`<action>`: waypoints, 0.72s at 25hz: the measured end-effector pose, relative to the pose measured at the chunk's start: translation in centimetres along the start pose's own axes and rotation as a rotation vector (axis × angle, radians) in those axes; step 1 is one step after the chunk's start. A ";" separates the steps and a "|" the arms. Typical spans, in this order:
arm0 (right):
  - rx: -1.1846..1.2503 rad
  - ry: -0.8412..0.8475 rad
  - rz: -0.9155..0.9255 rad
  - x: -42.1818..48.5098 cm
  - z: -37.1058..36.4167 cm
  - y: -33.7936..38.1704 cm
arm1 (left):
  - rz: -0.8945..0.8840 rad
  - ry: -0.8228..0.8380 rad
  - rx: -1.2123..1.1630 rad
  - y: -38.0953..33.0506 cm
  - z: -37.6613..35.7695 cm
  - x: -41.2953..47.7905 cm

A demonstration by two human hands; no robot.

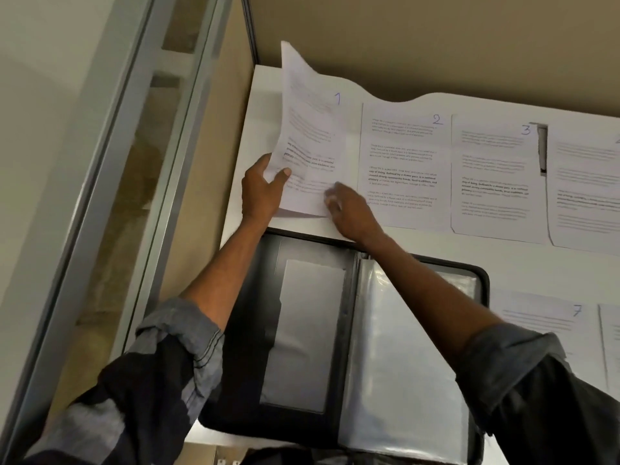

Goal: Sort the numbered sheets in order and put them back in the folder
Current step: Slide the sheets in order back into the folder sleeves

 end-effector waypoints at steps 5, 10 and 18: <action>0.693 -0.145 -0.230 1.0 6.3 -1.4 | -0.120 0.157 -0.100 -3.4 -0.3 -2.7; 0.873 -0.193 -0.148 -2.6 10.4 -2.8 | -0.130 0.144 -0.220 -5.0 -0.1 -5.0; 0.915 -0.374 -0.095 -13.6 14.8 -7.6 | 0.018 0.358 0.010 -4.3 -5.7 -10.9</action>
Point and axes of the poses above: each hand's wrist, its own x-axis towards the middle knuckle, its own z-axis out of the back of the hand, y = z × x, the point moved 6 cm from there along x, towards the middle knuckle, and after that the axes turned 5 degrees about y, right-handed, at the moved point
